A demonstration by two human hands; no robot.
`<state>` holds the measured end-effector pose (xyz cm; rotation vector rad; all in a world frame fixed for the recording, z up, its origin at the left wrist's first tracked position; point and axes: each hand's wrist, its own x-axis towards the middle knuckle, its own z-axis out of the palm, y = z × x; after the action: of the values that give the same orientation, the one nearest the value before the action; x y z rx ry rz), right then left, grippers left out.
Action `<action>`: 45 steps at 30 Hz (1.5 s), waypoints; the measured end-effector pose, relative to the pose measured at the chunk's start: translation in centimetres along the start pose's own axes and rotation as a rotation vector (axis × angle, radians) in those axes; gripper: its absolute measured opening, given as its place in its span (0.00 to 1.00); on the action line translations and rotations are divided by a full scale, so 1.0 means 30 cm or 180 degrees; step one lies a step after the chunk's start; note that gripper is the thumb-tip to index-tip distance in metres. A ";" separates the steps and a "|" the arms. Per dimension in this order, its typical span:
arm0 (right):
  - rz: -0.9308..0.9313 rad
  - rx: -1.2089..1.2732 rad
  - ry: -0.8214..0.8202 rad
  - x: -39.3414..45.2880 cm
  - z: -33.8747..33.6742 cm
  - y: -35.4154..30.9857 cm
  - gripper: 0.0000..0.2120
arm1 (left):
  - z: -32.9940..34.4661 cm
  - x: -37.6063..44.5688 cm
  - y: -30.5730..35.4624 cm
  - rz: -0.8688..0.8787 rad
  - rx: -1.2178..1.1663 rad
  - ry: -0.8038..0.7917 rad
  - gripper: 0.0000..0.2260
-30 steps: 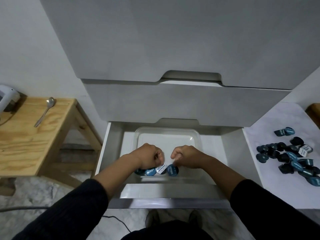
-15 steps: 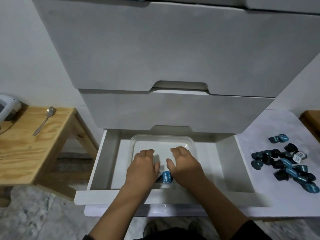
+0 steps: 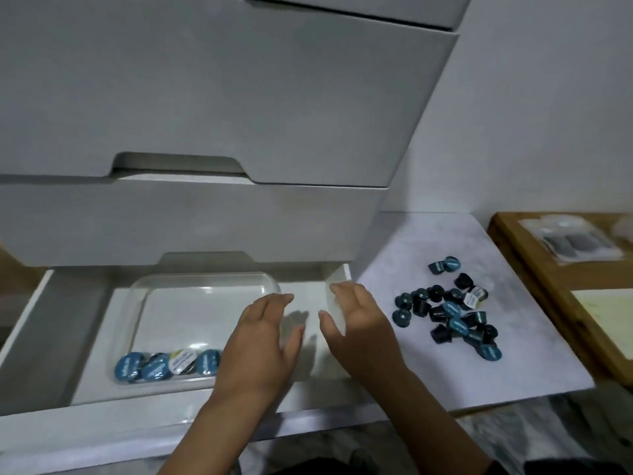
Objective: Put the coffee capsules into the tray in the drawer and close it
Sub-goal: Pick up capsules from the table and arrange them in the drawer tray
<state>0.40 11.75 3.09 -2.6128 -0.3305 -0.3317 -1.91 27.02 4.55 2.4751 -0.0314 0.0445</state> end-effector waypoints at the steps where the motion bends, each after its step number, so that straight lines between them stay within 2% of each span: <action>1: 0.0049 0.0013 -0.0003 -0.009 -0.035 0.058 0.18 | 0.035 0.002 0.055 0.0002 -0.0084 -0.0018 0.21; 8: 0.0557 -0.0091 -0.0168 -0.149 -0.203 0.476 0.18 | 0.339 0.001 0.396 0.0077 -0.0470 -0.0335 0.19; 13: 0.0992 -0.0220 -0.0338 -0.251 -0.263 0.711 0.17 | 0.586 -0.005 0.477 0.0298 -0.0509 -0.0587 0.16; 18: 0.1316 -0.0380 -0.0517 -0.316 -0.269 0.875 0.17 | 0.769 0.057 0.530 0.0389 -0.0207 -0.0901 0.17; 22: 0.1414 -0.0335 -0.0674 -0.326 -0.256 0.945 0.15 | 0.864 0.111 0.568 0.0350 0.0080 -0.1067 0.18; 27: 0.1444 -0.0255 -0.0770 -0.325 -0.244 0.993 0.13 | 0.919 0.124 0.569 0.0230 0.0064 -0.0998 0.13; 31: 0.1535 -0.0091 -0.0671 -0.314 -0.241 1.011 0.11 | 0.926 0.121 0.549 0.0174 -0.0133 -0.0849 0.10; 35: 0.1655 -0.0022 -0.0601 -0.303 -0.238 1.033 0.10 | 0.937 0.136 0.514 -0.0145 -0.0434 -0.0690 0.04; 40: 0.1845 0.0206 -0.0363 -0.293 -0.235 1.054 0.09 | 0.935 0.164 0.502 -0.0531 -0.0613 -0.0576 0.04; 45: 0.1988 0.0350 -0.0467 -0.288 -0.231 1.057 0.08 | 0.944 0.182 0.521 -0.0783 -0.0932 -0.0552 0.02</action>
<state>0.23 -20.23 -7.18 -2.4790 0.4087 0.0909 3.71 -2.85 -7.84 2.1670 0.1798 -0.2620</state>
